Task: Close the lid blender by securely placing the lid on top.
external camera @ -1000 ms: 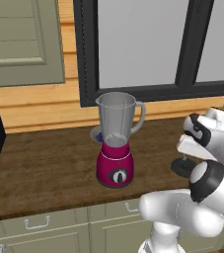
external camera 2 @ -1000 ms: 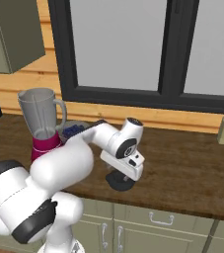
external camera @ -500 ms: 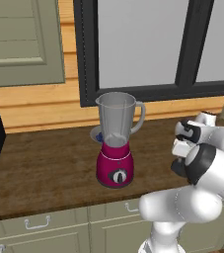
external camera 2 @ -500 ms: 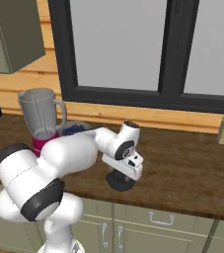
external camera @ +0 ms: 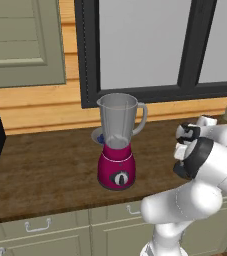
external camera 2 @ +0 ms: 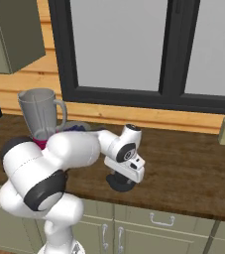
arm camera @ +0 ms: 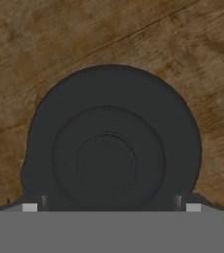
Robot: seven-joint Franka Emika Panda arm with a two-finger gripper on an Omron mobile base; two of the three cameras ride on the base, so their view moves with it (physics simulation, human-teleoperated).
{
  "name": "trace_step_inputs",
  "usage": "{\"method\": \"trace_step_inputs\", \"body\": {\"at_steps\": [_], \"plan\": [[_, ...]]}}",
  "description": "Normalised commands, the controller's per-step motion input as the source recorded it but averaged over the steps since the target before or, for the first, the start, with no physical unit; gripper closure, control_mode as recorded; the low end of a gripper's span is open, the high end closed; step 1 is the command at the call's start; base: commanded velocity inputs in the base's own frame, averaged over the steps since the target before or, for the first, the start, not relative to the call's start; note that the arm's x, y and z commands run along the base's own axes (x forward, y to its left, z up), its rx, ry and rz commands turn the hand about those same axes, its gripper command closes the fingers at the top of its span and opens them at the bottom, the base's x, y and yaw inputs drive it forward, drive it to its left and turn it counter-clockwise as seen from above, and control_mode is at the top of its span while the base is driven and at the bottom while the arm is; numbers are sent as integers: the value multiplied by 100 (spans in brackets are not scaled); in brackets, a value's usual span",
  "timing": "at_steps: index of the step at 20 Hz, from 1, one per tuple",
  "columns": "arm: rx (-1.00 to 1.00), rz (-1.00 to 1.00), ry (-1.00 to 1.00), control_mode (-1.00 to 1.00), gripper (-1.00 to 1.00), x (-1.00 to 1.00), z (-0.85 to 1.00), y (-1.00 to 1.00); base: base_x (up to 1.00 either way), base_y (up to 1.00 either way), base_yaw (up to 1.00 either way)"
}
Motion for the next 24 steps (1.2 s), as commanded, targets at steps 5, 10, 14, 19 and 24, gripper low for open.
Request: {"method": "trace_step_inputs", "body": {"at_steps": [5, 10, 14, 19, 24], "plan": [[-1, 0, 0, -100, -100, 19, -24, 0, 0, 0, 0], [-3, 0, 0, -100, -100, 14, -36, 0, 0, 0, 0], [-1, 0, 0, -100, -100, 11, -10, 0, 0, 0, 0], [0, 0, 0, -100, 100, 0, -12, 0, 0, 0, 0], [-1, 0, 0, -100, 100, 0, -24, 7, 0, 0, 0]]}}
